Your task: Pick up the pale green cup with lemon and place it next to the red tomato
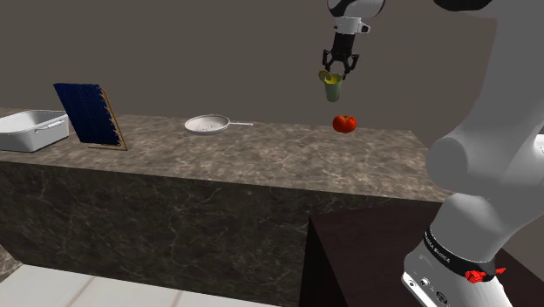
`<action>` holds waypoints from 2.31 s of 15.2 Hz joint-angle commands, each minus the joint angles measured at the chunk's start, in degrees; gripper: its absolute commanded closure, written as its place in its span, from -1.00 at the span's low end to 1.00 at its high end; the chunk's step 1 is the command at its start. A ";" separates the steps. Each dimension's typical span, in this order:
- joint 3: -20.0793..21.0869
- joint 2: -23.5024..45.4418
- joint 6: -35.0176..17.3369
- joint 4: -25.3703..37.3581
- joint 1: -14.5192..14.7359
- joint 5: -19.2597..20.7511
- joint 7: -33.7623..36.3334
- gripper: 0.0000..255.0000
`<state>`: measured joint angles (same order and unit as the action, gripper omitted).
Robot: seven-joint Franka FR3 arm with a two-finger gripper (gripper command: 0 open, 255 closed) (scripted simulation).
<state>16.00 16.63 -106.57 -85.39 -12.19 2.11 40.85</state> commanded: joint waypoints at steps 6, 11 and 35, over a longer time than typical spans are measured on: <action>-1.87 4.24 0.75 4.81 -3.23 -0.02 -5.46 1.00; -1.93 4.34 -3.05 1.10 -3.38 0.00 -5.53 1.00; -2.61 9.10 -19.47 -10.67 -3.27 1.21 -5.31 1.00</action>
<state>13.44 25.38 -125.31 -95.74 -15.49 3.22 35.52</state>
